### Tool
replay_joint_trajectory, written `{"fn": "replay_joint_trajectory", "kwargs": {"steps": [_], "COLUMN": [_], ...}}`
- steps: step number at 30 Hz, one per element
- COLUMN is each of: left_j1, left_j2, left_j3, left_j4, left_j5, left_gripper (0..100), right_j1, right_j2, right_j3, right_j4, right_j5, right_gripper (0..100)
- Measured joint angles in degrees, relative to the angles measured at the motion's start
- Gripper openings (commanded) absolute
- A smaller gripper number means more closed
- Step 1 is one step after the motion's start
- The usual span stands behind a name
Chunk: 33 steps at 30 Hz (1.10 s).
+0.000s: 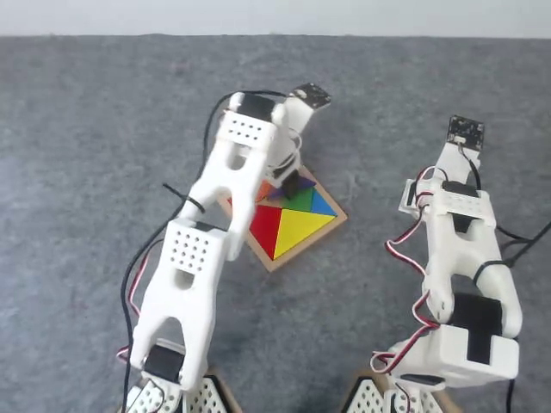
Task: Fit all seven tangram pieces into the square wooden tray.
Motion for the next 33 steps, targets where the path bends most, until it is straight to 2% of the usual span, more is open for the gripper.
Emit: {"fn": "replay_joint_trajectory", "kwargs": {"steps": [7,33], "left_j1": [-3.6,-1.93], "left_j2": [0.0,0.09], "left_j3": [0.0,-0.7], "left_j4": [0.18,-5.71], "left_j5": [-1.58,2.29], "left_gripper": [24,24], "right_j1": [0.09,-0.7], "right_j2": [0.0,0.0], "right_j3": [0.0,0.0], "right_j4": [0.0,0.0], "right_j5": [0.0,0.0], "right_gripper": [23.8,23.8]}}
